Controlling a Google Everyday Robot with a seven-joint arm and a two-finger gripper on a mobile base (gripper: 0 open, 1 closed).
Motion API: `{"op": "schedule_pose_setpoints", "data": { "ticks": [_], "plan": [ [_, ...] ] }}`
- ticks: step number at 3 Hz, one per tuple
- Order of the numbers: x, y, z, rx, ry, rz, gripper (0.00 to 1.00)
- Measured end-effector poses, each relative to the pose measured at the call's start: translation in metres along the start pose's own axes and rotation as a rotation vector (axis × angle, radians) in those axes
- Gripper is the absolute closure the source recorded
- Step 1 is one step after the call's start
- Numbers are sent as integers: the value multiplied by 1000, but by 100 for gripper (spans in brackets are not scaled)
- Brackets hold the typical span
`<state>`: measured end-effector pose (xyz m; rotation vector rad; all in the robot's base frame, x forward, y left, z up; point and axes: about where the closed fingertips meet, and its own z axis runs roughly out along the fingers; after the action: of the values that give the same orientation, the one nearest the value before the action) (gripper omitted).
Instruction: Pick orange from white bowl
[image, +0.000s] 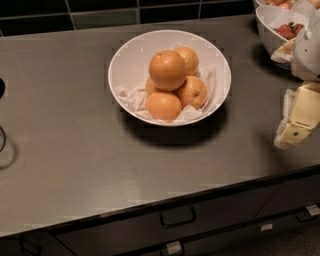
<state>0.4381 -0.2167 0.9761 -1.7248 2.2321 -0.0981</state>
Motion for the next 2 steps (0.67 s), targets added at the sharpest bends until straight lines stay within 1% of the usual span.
{"op": "schedule_pose_setpoints", "data": {
  "ticks": [1,2],
  "plan": [
    [0,0,0,0,0,0,0],
    [-24,-11,3,4,-19,-65,0]
  ]
}}
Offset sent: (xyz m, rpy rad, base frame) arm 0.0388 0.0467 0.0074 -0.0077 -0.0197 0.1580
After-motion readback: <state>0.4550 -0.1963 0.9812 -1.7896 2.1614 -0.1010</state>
